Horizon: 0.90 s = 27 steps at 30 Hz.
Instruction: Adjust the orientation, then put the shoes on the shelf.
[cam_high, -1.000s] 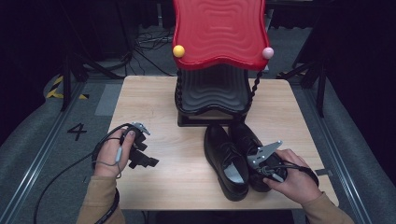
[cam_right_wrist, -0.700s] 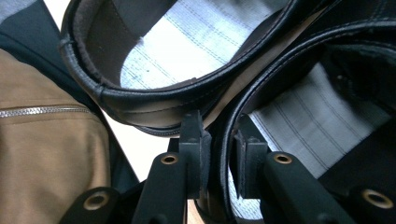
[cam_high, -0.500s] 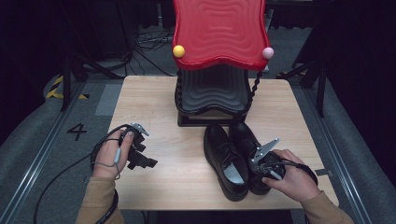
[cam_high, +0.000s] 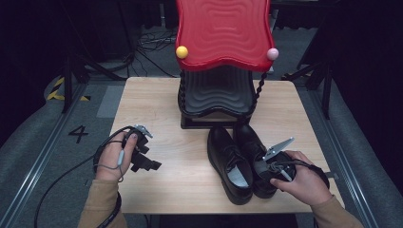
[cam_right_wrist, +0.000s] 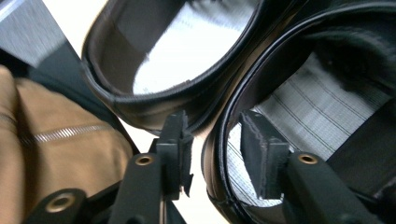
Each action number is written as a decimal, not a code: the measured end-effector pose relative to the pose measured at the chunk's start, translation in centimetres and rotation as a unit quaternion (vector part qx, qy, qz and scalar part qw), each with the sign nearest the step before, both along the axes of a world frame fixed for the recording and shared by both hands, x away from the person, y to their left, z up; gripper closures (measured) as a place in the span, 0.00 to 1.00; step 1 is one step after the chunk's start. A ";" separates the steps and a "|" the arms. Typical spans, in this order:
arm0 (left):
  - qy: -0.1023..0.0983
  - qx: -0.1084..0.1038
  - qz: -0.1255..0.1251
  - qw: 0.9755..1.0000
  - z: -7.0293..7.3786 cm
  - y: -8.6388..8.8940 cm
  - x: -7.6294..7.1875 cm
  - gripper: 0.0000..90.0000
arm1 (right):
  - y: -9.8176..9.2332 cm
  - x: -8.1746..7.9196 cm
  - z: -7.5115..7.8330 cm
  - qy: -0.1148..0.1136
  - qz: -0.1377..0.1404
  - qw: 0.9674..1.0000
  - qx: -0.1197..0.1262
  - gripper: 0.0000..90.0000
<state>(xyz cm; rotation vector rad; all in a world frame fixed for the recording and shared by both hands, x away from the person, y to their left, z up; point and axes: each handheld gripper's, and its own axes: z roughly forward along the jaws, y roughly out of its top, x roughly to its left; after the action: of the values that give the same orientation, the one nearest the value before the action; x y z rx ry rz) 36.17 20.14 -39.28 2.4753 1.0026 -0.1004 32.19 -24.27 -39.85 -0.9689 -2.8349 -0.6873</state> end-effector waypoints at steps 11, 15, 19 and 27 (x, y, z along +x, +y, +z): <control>-0.012 0.003 0.011 1.000 0.2 0.3 -0.4 0.20 | -0.7 0.0 1.5 -0.009 -0.060 0.997 0.045 0.59; -0.014 0.001 0.017 1.000 0.2 0.6 -0.7 0.20 | -0.4 0.2 1.7 -0.005 -0.084 0.994 0.064 0.58; -0.012 0.001 0.019 1.000 0.2 1.0 -1.1 0.20 | -0.2 0.4 1.6 0.013 -0.107 0.991 0.080 0.55; -0.007 0.004 0.032 0.999 0.0 1.8 -1.9 0.20 | 0.8 1.4 0.3 0.032 -0.150 0.986 0.072 0.48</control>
<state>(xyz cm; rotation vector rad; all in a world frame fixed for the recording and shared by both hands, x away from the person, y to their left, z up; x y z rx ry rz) 34.26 21.91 -39.32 2.4451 1.0781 -0.0577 33.59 -23.43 -39.54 -1.3777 -2.5663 -0.8565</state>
